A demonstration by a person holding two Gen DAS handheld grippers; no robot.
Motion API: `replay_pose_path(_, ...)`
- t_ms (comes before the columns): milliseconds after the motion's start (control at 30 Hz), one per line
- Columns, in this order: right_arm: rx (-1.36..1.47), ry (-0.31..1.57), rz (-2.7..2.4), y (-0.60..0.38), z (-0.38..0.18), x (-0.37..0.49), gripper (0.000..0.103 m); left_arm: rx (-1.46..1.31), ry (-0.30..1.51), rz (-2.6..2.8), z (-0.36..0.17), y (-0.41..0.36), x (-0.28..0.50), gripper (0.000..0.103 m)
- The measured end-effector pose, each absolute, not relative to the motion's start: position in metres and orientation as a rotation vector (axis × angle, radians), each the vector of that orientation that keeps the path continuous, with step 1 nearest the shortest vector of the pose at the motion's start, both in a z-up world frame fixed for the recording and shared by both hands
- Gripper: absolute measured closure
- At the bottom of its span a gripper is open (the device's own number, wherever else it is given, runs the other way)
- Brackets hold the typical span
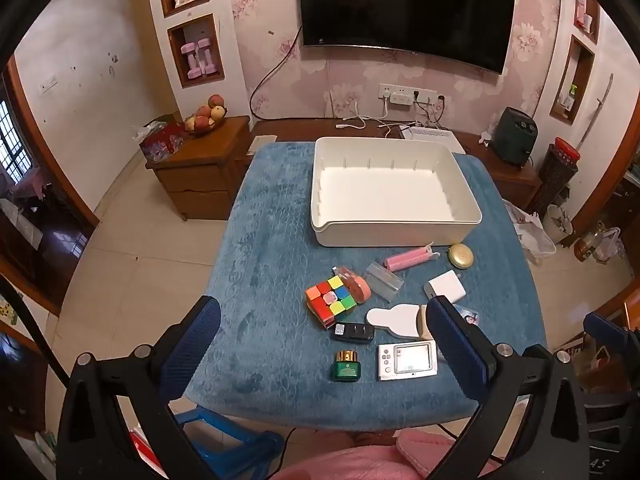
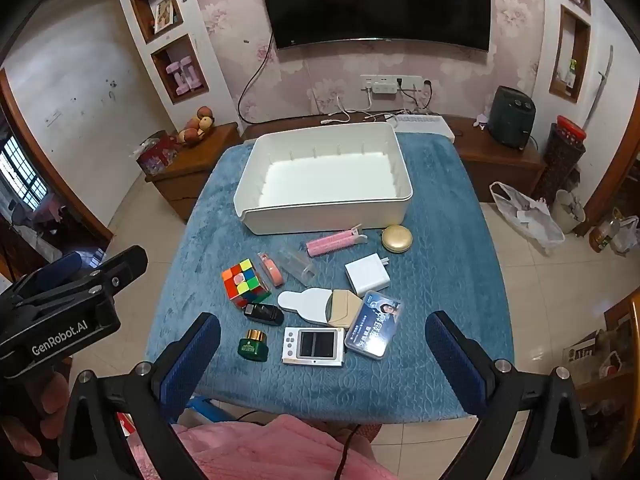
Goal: Organize rigid objects
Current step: 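Move both tools toward the items on the blanket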
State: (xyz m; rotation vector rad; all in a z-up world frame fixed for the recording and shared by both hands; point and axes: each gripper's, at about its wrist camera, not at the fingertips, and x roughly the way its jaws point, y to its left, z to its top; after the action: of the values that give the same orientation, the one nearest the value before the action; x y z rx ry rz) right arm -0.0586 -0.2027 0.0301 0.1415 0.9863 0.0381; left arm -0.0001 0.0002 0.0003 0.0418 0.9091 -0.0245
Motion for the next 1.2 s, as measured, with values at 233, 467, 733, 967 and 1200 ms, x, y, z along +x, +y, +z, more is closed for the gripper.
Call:
replay_pose_path(233,0.139,0.979,0.045,-0.202,0.029,-0.057,0.0,0.05,0.915,-0.022,0.0,-0.001,-0.001,0.001)
replay_pose_path(467,0.139,0.981,0.038,-0.21,0.032,-0.059,0.0,0.054,0.905,-0.035,-0.005,0.004,-0.002,0.001)
replay_pose_path(733,0.136,0.972,-0.011,-0.198,0.032,-0.055,0.0,0.057,0.889,-0.071,0.004,0.003,0.011,0.001)
replay_pose_path(967,0.113,1.004,-0.068,-0.191,0.029,-0.051,0.0,0.049,0.907,-0.113,0.0,0.012,0.018,0.001)
replay_pose_path(1200,0.055,1.06,-0.102,-0.173,0.024,-0.049,0.0,0.016,0.964,-0.176,-0.013,0.021,0.027,0.001)
